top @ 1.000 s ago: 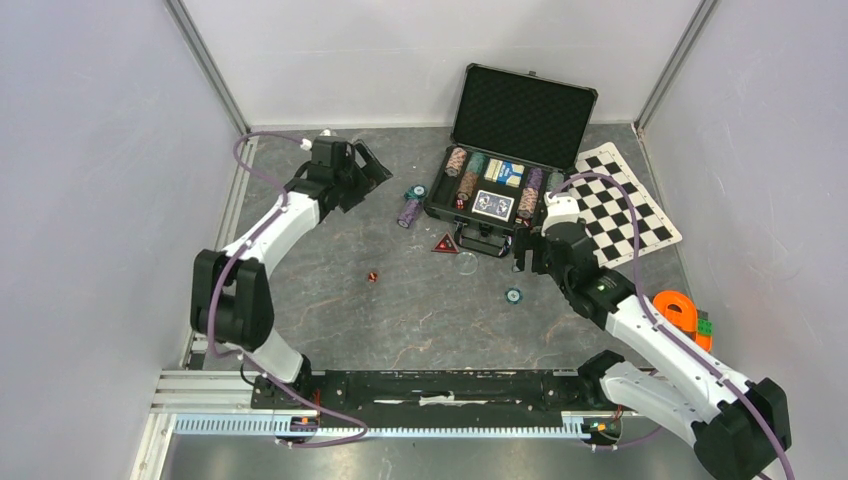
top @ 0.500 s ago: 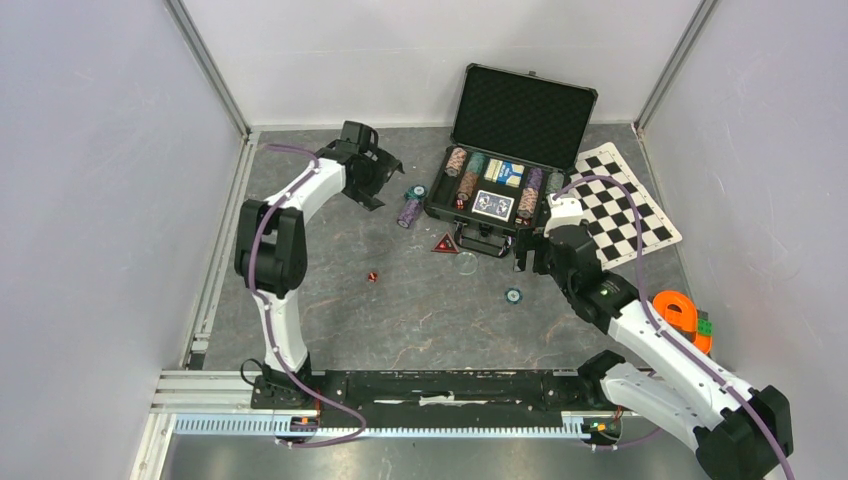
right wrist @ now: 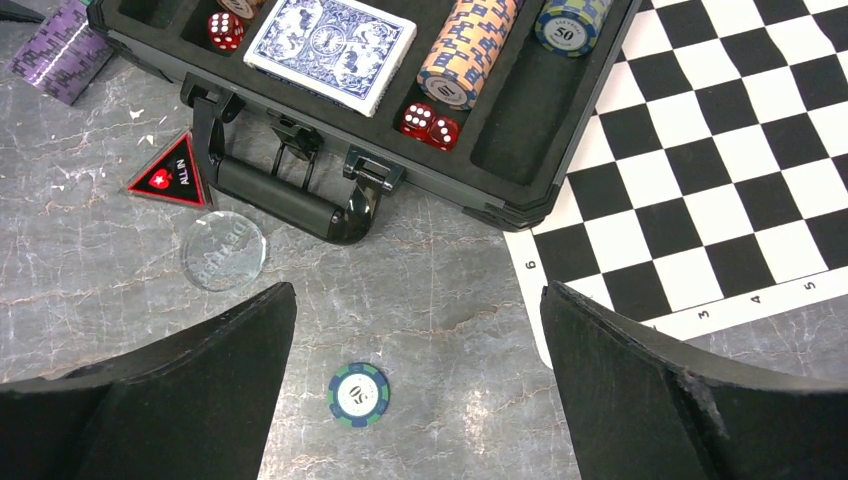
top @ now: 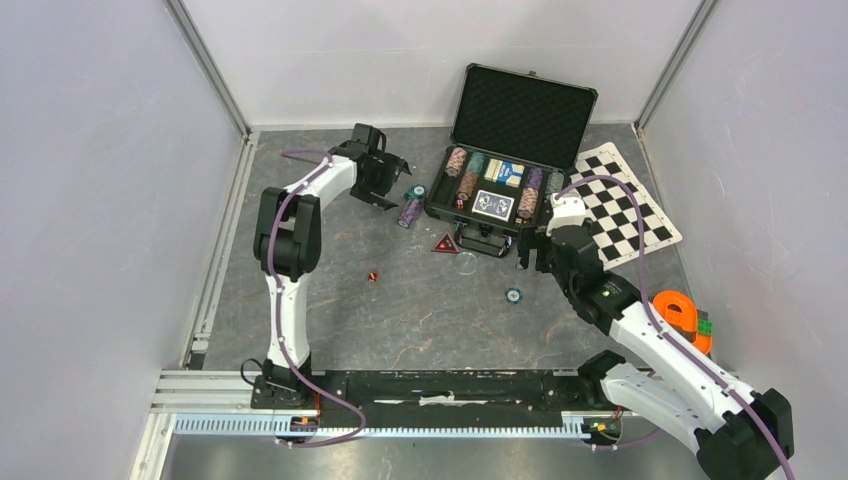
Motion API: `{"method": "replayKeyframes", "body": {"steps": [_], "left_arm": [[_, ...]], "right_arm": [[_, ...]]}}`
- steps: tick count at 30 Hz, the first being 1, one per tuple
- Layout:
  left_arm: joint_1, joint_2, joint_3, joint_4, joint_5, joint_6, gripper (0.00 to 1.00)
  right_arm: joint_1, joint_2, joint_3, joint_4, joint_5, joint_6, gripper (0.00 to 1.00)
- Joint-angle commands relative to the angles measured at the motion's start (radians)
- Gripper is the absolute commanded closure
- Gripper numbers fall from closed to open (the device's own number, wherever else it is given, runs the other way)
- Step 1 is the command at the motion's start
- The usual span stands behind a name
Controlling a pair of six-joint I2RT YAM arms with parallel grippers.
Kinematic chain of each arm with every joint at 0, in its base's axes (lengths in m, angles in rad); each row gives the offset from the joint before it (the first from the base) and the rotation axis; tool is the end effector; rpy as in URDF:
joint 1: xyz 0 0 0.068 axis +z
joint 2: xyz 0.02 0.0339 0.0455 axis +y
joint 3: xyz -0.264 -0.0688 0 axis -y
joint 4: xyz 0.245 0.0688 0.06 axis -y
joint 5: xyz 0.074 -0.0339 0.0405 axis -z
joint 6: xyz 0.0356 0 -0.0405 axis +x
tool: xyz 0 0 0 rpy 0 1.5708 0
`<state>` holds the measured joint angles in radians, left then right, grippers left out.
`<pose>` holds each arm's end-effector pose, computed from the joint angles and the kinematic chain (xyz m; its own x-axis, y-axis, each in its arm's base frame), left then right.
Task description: Pack up texas hold em set
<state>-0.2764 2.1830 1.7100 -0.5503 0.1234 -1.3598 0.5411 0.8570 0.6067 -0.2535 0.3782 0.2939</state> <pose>0.4549 -0.1336 0.1780 -0.4971 -0.8677 -0.0063 -0.7336 0.4241 -0.5310 0.1723 0.0882 0.2588 -0.4544 0.0410 -0.8898 -0.0730 0.9939 0.0831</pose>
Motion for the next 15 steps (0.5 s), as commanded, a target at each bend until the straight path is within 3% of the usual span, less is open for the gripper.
{"method": "replayKeyframes", "body": {"steps": [1, 15], "left_arm": [[-0.003, 0.038, 0.055, 0.018, 0.033, -0.089, 0.09], [-0.026, 0.047, 0.047, 0.004, 0.033, -0.121, 0.12]], "right_arm": [[-0.001, -0.024, -0.002, 0.045, 0.037, -0.021, 0.02], [-0.001, -0.044, -0.018, 0.062, 0.044, -0.026, 0.02]]}}
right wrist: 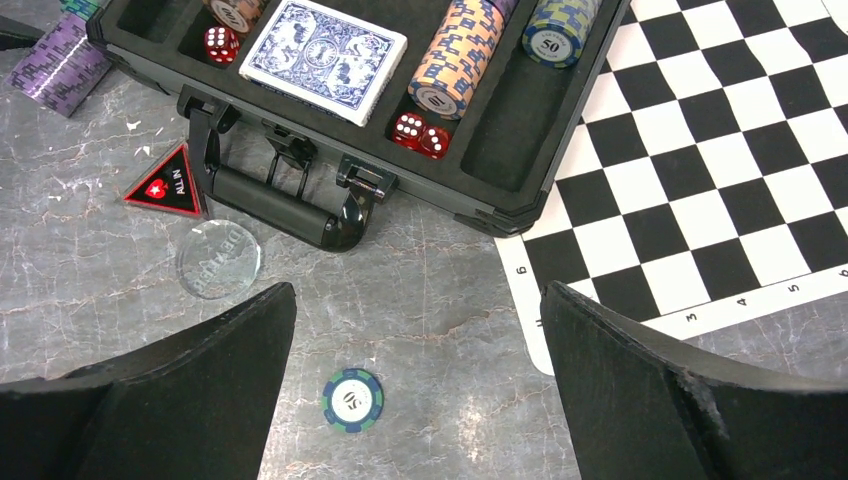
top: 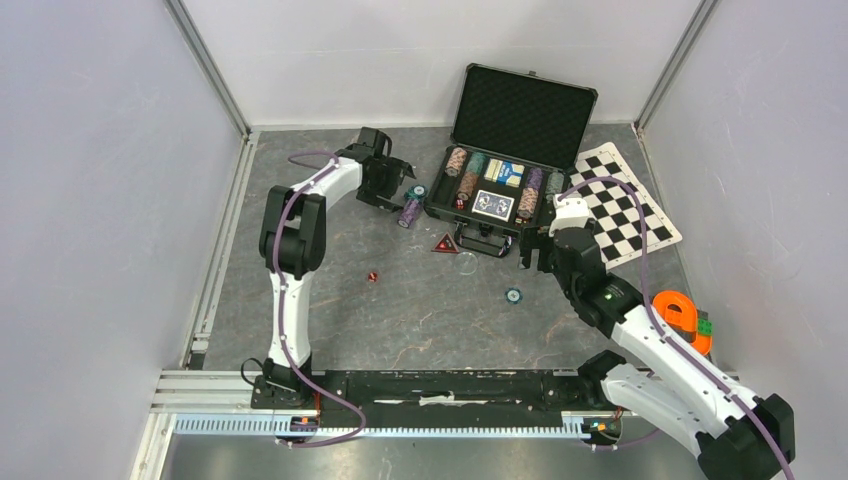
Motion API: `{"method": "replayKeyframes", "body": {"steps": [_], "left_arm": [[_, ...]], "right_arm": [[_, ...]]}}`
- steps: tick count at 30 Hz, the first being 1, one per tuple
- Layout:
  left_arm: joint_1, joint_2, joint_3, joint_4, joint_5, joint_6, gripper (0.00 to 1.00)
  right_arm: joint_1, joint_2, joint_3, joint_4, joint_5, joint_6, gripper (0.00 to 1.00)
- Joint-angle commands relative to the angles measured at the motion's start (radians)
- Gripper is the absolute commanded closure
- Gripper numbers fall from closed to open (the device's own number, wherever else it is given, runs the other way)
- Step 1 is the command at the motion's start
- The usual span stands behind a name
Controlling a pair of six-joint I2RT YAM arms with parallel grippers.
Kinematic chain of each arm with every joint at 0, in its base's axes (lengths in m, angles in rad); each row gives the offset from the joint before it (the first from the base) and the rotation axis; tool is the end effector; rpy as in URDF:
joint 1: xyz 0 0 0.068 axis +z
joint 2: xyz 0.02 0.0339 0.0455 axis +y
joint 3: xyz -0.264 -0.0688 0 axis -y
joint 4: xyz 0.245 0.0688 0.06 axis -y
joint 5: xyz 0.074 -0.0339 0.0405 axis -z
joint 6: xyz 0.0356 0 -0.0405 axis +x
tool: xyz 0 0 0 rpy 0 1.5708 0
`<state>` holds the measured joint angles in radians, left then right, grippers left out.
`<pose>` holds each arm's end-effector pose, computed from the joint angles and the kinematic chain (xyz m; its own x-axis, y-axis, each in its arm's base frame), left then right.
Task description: Pack up texas hold em set
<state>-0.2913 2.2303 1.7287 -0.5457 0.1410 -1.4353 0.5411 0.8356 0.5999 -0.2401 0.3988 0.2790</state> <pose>0.4584 -0.1427 0.1623 -0.4605 -0.8861 0.0531 -0.7745 0.3718 -0.5118 0.1701 0.0861 0.2615 -0.4267 0.0397 -0.9035 -0.0638 0.9952 0.0738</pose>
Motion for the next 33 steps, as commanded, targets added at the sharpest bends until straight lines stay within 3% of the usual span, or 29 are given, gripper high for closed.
{"method": "replayKeyframes", "body": {"steps": [1, 13, 24, 26, 29, 31, 33], "left_arm": [[-0.011, 0.000, 0.028, 0.000, 0.016, -0.049, 0.13], [-0.014, 0.024, 0.017, 0.038, 0.034, -0.083, 0.27], [-0.012, 0.048, 0.007, 0.085, 0.049, -0.103, 0.30], [-0.011, 0.045, -0.007, 0.106, 0.050, -0.110, 0.37], [-0.010, 0.040, -0.047, 0.171, 0.065, -0.133, 0.54], [-0.009, 0.041, -0.072, 0.214, 0.090, -0.151, 0.67], [-0.009, 0.046, -0.087, 0.246, 0.112, -0.154, 0.87]], "right_arm": [[-0.001, -0.024, -0.011, 0.048, 0.023, -0.011, 0.02], [-0.002, -0.034, -0.018, 0.044, 0.020, -0.009, 0.02], [-0.001, -0.028, -0.017, 0.042, 0.028, -0.011, 0.02], [-0.001, -0.029, -0.017, 0.043, 0.027, -0.010, 0.02], [-0.001, -0.029, -0.018, 0.042, 0.027, -0.010, 0.02], [-0.002, -0.027, -0.018, 0.042, 0.027, -0.010, 0.02], [-0.002, -0.028, -0.017, 0.042, 0.026, -0.009, 0.02]]}}
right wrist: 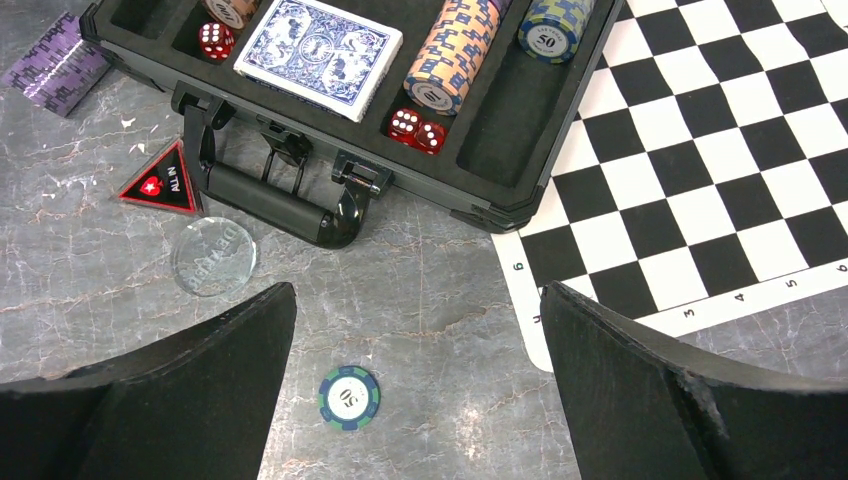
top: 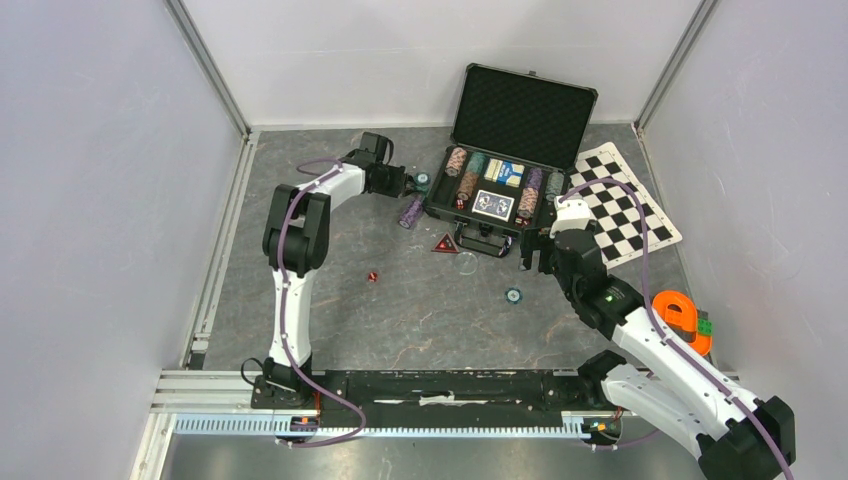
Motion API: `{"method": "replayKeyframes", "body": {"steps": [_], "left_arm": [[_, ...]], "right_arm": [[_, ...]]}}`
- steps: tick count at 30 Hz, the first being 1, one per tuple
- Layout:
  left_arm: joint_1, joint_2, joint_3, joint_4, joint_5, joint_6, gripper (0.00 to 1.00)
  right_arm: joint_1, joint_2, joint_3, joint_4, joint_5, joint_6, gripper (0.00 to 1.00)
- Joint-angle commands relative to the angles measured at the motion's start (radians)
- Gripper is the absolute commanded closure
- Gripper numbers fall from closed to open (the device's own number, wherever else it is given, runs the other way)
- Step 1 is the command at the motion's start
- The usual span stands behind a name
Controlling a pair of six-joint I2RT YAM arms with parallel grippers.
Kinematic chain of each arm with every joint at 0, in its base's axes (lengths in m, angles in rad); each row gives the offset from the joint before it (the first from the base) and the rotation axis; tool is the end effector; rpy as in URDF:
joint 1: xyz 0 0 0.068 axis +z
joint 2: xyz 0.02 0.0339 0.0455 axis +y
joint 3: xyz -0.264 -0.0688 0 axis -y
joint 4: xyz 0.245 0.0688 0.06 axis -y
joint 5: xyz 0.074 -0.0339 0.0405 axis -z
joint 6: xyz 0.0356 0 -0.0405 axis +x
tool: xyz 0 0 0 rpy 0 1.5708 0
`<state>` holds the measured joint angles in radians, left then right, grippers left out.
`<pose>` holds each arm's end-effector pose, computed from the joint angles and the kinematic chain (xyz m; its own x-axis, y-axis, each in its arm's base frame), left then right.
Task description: Pack up texas hold em set
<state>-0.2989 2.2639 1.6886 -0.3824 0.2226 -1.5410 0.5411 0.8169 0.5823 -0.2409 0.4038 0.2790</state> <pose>0.4654 -0.1516 0.1447 -0.4317 -0.8871 0.1633 -0.7691 0.2674 -0.5805 0.1670 0.0840 0.2585 -0.4252 0.0399 -0.9042 -0.0594 0.9956 0.0719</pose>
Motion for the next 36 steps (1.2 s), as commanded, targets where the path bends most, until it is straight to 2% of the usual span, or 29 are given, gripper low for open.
{"method": "replayKeyframes", "body": {"steps": [1, 2, 14, 20, 25, 29, 31, 34, 36], "left_arm": [[-0.002, 0.011, -0.053, 0.089, 0.038, -0.045, 0.95], [-0.002, 0.006, -0.058, 0.094, 0.042, -0.037, 0.98], [0.009, -0.146, -0.131, 0.084, -0.036, 0.052, 0.98], [0.014, -0.282, -0.161, 0.074, -0.101, 0.187, 0.98], [0.014, -0.427, -0.277, 0.099, -0.109, 0.261, 0.98], [-0.002, -0.562, -0.423, 0.212, -0.058, 0.313, 0.98], [-0.022, -0.615, -0.476, 0.283, -0.023, 0.372, 0.98], [-0.076, -0.655, -0.494, 0.314, -0.014, 0.532, 0.98], [-0.119, -0.686, -0.530, 0.392, -0.016, 0.646, 0.98]], "right_arm": [[-0.001, -0.009, 0.002, 0.042, 0.020, -0.009, 0.02], [-0.001, -0.010, 0.002, 0.040, 0.020, -0.009, 0.02], [-0.001, 0.010, 0.012, 0.044, -0.002, -0.003, 0.02], [-0.001, 0.033, 0.033, 0.075, -0.101, -0.039, 0.05], [-0.001, 0.088, 0.074, 0.086, -0.179, -0.027, 0.06], [-0.001, 0.140, 0.115, 0.091, -0.253, -0.016, 0.08], [-0.001, 0.154, 0.130, 0.087, -0.256, -0.011, 0.08], [-0.005, 0.164, 0.156, 0.073, -0.220, -0.010, 0.08], [-0.014, 0.165, 0.180, 0.046, -0.187, -0.007, 0.08]]}}
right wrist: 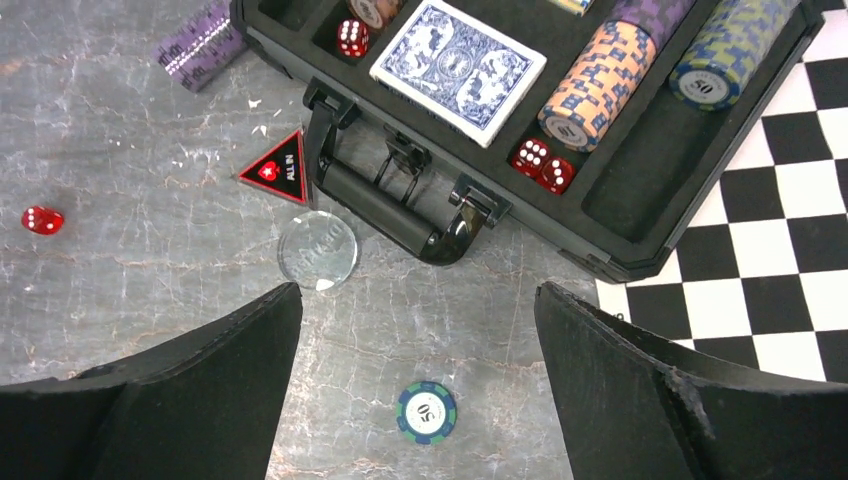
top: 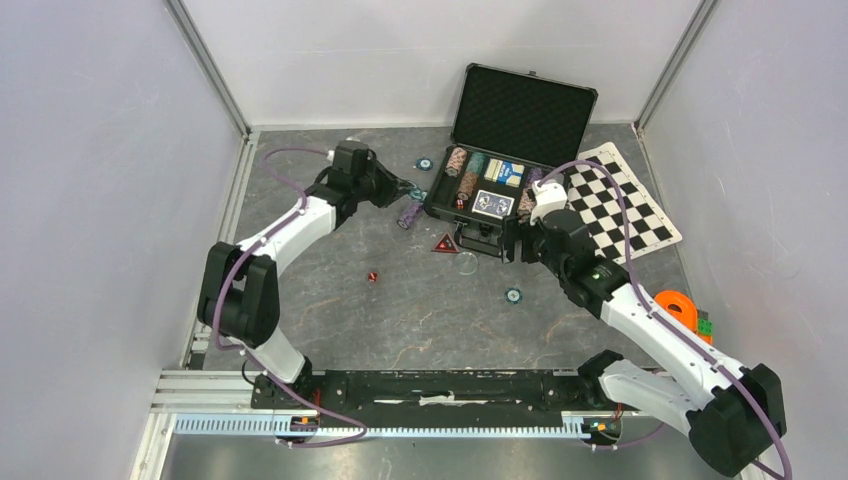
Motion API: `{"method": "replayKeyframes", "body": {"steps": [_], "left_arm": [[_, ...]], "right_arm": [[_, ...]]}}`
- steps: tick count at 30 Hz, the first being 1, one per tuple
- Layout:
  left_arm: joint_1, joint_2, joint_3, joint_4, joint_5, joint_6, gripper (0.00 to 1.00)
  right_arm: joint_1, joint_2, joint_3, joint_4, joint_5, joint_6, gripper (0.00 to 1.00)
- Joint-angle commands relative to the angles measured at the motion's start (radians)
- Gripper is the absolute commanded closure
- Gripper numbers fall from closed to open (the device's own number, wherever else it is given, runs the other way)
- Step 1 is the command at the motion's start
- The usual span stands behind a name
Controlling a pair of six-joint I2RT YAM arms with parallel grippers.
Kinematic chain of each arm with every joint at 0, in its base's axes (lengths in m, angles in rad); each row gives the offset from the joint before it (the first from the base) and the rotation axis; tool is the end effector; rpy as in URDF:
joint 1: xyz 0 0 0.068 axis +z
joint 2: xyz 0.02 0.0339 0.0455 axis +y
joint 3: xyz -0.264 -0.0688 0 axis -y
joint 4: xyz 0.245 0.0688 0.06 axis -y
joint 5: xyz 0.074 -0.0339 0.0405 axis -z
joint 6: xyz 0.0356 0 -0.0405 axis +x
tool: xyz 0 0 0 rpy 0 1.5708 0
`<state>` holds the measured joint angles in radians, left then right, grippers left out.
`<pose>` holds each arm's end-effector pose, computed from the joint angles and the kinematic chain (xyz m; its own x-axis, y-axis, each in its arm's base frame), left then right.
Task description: Pack up texas hold em set
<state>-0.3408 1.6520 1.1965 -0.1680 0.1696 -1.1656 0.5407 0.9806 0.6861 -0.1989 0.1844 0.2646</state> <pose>0.3527 -0.1315 0.2590 -0.6384 -0.7347 -0.2295 -0.3250 0.5275 -0.7850 0.1928 0.1081 0.2675 -0.4881 0.0068 -0.8728 -0.2486 0.9575 0.1465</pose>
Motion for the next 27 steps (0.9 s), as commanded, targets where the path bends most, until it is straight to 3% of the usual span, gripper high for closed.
{"method": "replayKeyframes", "body": {"steps": [1, 5, 12, 20, 27], "left_arm": [[-0.105, -0.086, -0.054, 0.213, 0.013, 0.320, 0.98], [-0.186, -0.113, -0.098, 0.328, -0.035, 0.507, 0.98], [-0.248, -0.037, -0.105, 0.551, 0.127, 0.665, 0.98], [-0.371, 0.010, -0.130, 0.776, 0.169, 0.932, 0.98], [-0.379, 0.120, -0.042, 0.867, 0.381, 1.050, 0.98]], "right_arm": [[-0.020, -0.002, 0.088, -0.009, 0.049, 0.006, 0.08], [-0.044, -0.040, 0.105, -0.052, 0.124, -0.002, 0.08], [-0.143, -0.063, 0.121, -0.118, 0.191, -0.007, 0.08], [-0.325, -0.001, 0.129, -0.123, -0.023, 0.009, 0.09], [-0.344, 0.041, 0.116, -0.081, -0.036, 0.019, 0.09]]}}
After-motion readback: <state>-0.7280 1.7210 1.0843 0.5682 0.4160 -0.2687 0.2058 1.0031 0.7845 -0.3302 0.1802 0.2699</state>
